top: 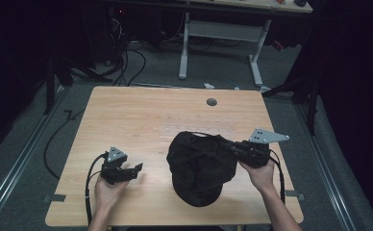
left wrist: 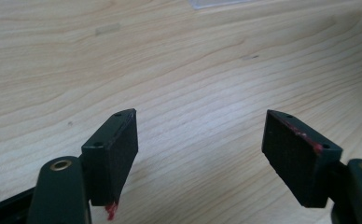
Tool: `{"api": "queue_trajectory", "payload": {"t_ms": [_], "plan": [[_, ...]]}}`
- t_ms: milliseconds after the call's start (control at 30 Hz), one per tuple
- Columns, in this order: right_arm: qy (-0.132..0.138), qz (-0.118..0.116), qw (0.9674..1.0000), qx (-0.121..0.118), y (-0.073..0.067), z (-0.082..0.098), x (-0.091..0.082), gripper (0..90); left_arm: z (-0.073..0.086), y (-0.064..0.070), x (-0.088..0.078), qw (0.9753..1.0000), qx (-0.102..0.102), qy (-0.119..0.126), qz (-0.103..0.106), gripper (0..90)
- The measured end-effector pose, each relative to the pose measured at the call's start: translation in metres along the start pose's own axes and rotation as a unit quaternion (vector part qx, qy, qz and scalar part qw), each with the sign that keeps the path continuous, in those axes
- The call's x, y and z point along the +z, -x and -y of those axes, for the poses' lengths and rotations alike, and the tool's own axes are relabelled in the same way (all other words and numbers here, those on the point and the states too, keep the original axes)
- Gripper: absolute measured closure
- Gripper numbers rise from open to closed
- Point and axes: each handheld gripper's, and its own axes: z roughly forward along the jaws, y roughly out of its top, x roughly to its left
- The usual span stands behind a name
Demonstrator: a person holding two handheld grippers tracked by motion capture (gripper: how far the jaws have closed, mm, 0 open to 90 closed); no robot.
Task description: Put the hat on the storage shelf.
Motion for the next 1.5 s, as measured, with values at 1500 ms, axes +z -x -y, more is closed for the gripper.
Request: {"api": "queue_trajectory", "payload": {"t_ms": [1500], "plan": [[0.043, -0.076, 0.9953, -0.044, 0.006, -0.045, 0.014, 85.3, -0.031, 0.112, 0.0, 0.956, 0.067, -0.093, 0.27, 18.2]]}}
